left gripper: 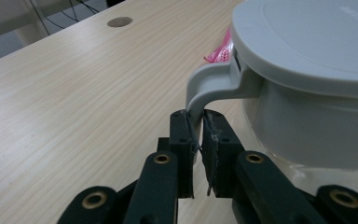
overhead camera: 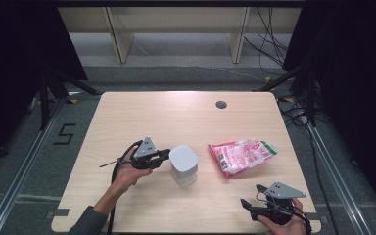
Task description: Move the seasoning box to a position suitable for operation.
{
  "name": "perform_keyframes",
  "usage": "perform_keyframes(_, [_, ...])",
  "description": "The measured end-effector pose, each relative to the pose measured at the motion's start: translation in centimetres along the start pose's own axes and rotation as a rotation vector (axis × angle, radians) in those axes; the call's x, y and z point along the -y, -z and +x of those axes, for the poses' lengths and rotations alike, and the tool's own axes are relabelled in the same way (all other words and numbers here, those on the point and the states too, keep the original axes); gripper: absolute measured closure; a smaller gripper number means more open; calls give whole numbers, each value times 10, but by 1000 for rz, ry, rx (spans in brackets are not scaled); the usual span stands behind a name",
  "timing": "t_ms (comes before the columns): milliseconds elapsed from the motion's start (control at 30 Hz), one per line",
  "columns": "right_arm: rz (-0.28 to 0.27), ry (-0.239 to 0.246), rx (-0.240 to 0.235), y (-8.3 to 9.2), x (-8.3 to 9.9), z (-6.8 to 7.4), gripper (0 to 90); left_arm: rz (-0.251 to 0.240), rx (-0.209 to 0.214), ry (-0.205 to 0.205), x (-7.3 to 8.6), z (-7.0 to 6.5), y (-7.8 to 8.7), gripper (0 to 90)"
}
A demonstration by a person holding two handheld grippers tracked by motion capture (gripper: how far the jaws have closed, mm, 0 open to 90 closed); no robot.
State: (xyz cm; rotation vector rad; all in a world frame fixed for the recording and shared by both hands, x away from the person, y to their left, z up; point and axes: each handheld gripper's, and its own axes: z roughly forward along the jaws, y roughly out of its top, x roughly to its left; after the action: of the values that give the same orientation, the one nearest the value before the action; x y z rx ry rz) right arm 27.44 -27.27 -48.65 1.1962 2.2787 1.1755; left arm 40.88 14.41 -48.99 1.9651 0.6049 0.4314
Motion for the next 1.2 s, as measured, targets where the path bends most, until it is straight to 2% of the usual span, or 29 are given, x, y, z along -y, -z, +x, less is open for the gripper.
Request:
perform_keyframes(33, [-17,40,11,-1,0,-4,235,-1,3,22,3,-1,5,822])
perform_keyframes(67, [-18,38,13,-1,0,-4,235,-2,-7,34,6,-2,9,826])
perform_keyframes(100, [-4,14,6,0,0,-2,235,7,-22,33,8,-3,14,880])
perform_keyframes(133, [11,-3,6,1,0,0,235,2,-20,42,12,-4,19,889])
perform_keyframes(167, [-6,46,17,0,0,-3,235,-2,-23,48,14,-5,22,891])
perform_keyframes(200, [-1,23,10,0,0,-2,232,-18,-30,51,16,-8,27,891])
perform_keyframes(267, [12,32,5,-1,0,-2,229,-23,-38,24,15,-9,30,864])
perform_keyframes(300, [9,31,3,-2,0,-2,228,-13,-41,-13,12,-6,31,847])
perform_keyframes(333, [12,38,13,-2,0,-1,228,-4,-60,-25,10,-5,29,828])
perform_keyframes(367, [10,30,14,-3,0,0,229,-4,-60,6,10,-6,27,820])
perform_keyframes(400, [6,48,16,-3,0,-1,228,-4,-47,8,9,-5,23,820])
perform_keyframes(467, [9,36,3,-3,-1,-1,229,5,-40,3,9,-5,17,812])
perform_keyframes(567, [11,40,17,-2,0,-1,229,16,-31,3,9,-4,9,799])
perform_keyframes(633, [18,18,7,-2,0,0,229,22,-26,2,8,-4,6,794])
perform_keyframes(733, [2,58,11,-3,0,-2,230,17,-21,1,7,-3,2,782])
perform_keyframes(767, [7,44,7,-3,0,-1,230,14,-24,2,6,-3,0,780])
perform_keyframes(800, [14,44,5,-3,-1,-1,230,10,-14,-8,6,-1,-1,782])
perform_keyframes(900, [10,44,-4,-3,0,-1,232,3,-8,0,6,-2,-4,819])
perform_keyframes(933, [11,24,10,-2,0,1,232,6,-12,-1,6,-2,-4,821])
perform_keyframes(1000, [11,35,4,-3,0,-1,232,8,-12,-26,6,-2,-2,823])
perform_keyframes(1033, [17,26,0,-3,0,0,232,5,-19,-4,8,-3,0,824])
perform_keyframes(1067, [6,49,10,-3,0,-2,233,4,-23,-1,9,-4,2,824])
perform_keyframes(1167, [10,40,16,-2,0,-1,232,-1,-39,20,15,-8,12,828])
perform_keyframes(1200, [5,52,15,-2,0,-2,232,-2,-51,10,16,-10,15,828])
